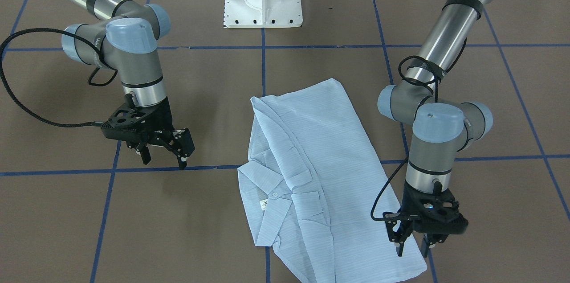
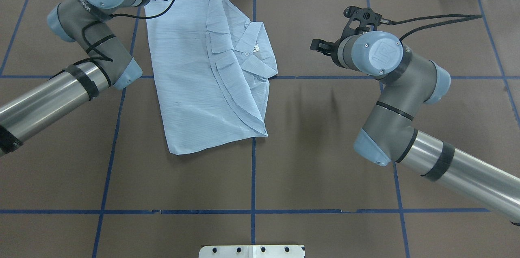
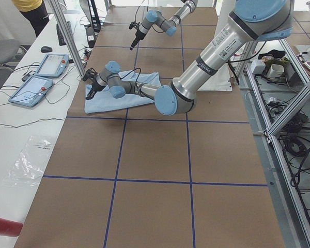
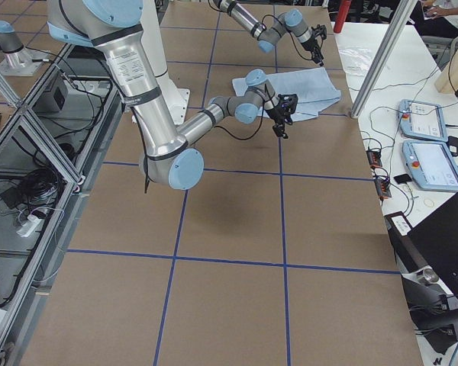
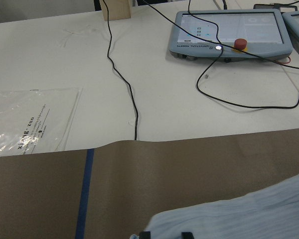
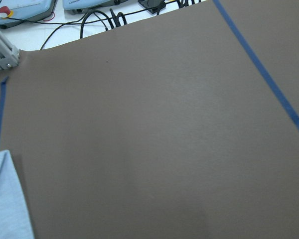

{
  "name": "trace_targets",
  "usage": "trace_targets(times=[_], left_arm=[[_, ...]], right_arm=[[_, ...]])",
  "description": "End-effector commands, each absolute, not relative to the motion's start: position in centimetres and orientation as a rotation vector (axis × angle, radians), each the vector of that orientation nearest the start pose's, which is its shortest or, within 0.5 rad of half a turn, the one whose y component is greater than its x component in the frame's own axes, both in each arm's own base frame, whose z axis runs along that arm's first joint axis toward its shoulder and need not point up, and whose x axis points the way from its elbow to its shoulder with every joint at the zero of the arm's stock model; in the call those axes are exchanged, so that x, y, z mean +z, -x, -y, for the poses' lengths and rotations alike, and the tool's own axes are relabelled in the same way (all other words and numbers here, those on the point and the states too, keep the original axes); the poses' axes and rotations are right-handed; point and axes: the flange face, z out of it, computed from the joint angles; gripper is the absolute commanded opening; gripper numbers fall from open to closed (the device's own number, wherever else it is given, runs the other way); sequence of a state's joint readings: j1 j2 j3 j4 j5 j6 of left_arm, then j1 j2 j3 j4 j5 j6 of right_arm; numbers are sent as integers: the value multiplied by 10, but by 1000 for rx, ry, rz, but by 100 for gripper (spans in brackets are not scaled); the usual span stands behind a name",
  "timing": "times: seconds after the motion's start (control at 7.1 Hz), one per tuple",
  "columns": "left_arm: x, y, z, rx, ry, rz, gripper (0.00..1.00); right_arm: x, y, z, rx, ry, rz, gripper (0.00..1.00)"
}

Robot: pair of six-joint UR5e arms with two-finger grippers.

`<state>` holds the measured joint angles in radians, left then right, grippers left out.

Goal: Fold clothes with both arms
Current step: 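Raise the left arm past the collar while the right gripper moves toward the shirt, then grasp the shirt's side edge with the right gripper and fold it inward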

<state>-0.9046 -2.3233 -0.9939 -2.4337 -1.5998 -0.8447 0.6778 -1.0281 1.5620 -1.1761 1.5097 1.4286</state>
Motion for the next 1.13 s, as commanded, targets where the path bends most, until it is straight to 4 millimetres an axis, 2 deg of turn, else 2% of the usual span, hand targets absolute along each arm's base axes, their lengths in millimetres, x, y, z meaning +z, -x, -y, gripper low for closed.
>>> trace_targets(times=[0.0,0.14,0.28,0.42,0.56,0.85,0.99], left_arm=[[370,-378,670,-89,-733,-837,100],[372,-385,659,-109,-713,-858,100],[373,-391,656,-122,-699,-871,100],[373,-393,654,-139,-688,-879,100],[372,-396,652,-148,-682,-886,100],[371,-398,651,-147,-679,-890,100],[372,-398,651,-147,-680,-887,100]], right_arm=[[258,525,581,757,-301,882,96],[253,539,583,843,-242,869,92],[241,559,570,863,-199,832,91],[235,583,553,896,-161,826,82],[234,602,545,915,-147,820,66],[243,624,535,938,-128,796,65],[241,626,533,940,-128,798,64]])
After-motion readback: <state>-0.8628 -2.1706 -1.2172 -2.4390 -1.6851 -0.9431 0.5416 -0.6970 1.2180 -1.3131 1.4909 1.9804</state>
